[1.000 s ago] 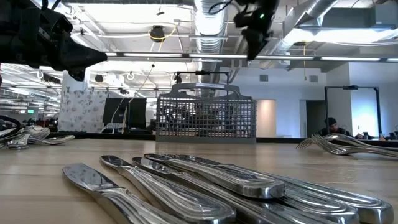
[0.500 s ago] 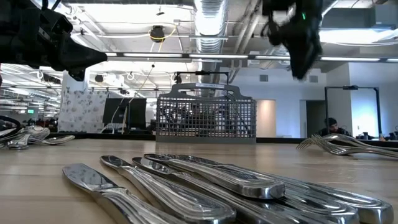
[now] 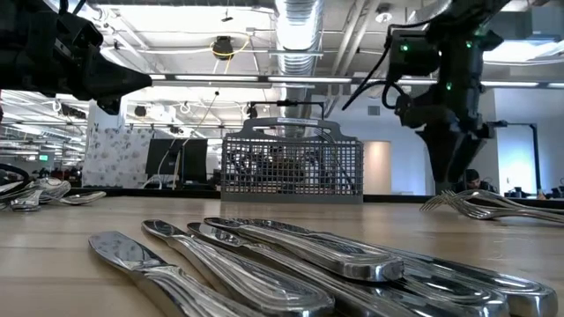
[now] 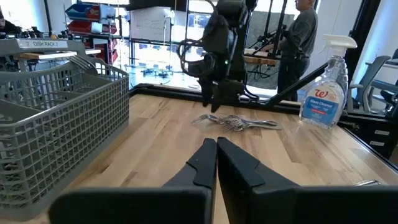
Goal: Sort silverware
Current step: Put the silver fork into the gray organizer
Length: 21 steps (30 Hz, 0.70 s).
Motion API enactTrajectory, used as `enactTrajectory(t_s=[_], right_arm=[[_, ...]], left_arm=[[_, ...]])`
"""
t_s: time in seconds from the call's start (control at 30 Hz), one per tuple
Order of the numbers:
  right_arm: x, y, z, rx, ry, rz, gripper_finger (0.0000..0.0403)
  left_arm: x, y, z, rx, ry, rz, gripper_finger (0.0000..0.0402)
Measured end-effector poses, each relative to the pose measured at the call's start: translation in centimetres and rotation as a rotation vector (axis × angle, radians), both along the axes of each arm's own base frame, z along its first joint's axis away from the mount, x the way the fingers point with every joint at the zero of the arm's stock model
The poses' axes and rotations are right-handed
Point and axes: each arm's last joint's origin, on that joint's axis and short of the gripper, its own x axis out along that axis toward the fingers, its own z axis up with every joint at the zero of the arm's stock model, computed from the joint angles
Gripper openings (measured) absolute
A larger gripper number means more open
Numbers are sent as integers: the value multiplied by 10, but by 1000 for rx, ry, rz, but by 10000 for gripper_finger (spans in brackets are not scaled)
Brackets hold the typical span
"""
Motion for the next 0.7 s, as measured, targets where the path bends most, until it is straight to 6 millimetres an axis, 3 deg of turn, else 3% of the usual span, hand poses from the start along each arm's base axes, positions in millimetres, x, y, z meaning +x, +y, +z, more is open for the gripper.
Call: enactTrajectory(t_s=[0.33, 0.43, 0.53, 0.7], right_arm=[[7, -2, -41, -10, 6, -21, 200], [11, -2, -46, -10, 27, 15, 161], [15, 1, -40, -19, 19, 65, 89], [21, 0, -11, -38, -10, 112, 92]], left_arm=[[0, 0, 0, 0, 0, 0, 0], [0, 0, 0, 0, 0, 0, 0], [0, 0, 0, 0, 0, 0, 0], [0, 0, 0, 0, 1, 0, 0]])
